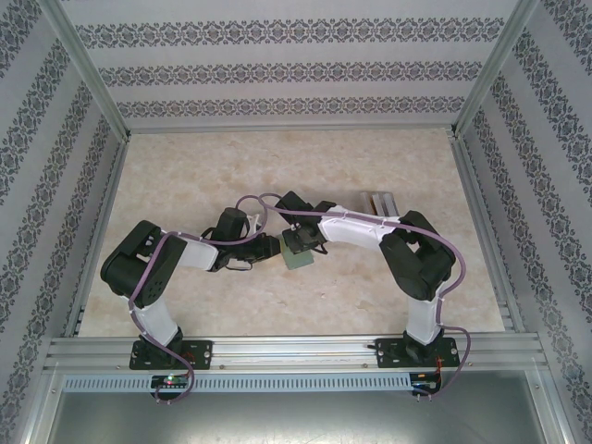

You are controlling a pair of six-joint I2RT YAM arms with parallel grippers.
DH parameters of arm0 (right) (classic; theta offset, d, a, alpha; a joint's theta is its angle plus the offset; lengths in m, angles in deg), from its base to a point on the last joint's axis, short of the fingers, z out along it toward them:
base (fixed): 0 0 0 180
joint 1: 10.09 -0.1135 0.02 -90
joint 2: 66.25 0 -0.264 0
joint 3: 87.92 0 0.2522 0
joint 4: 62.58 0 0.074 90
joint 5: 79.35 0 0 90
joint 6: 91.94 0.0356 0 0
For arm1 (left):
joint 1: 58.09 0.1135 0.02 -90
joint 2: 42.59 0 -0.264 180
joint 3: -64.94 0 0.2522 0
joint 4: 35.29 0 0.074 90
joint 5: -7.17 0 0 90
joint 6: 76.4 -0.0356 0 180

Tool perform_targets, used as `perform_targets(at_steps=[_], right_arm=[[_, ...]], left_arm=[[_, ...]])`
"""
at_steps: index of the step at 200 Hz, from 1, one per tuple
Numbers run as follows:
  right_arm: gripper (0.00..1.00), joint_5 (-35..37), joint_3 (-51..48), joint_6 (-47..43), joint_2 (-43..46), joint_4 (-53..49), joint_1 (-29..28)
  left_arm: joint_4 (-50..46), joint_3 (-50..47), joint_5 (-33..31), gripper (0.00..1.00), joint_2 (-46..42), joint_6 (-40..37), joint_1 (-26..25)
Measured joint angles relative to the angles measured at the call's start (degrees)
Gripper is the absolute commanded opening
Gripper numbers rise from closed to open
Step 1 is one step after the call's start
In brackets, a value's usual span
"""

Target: Put the credit cards into the card holder

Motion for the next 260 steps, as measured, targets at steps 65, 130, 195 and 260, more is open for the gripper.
perform_targets(at_steps=[65, 130, 195, 260], right_arm=[[0.17, -0.17, -0.55, 0.07, 1.05, 0.24, 0.39], [0.12, -0.87, -0.66, 1.05, 1.07, 0.66, 1.11], [0.26, -1.99, -1.07, 1.16, 1.79, 1.29, 1.51], [0.33, -3.02, -1.38, 1.29, 1.81, 1.53, 1.88]], left_arm=[[0.0, 0.13, 0.13, 0.22, 0.09, 0.02, 0.0], [0.0, 0.15, 0.15, 0.22, 0.15, 0.04, 0.0], [0.0, 0.26, 0.28, 0.22, 0.22, 0.17, 0.0], [0.0, 0.33, 0.35, 0.22, 0.33, 0.17, 0.0]])
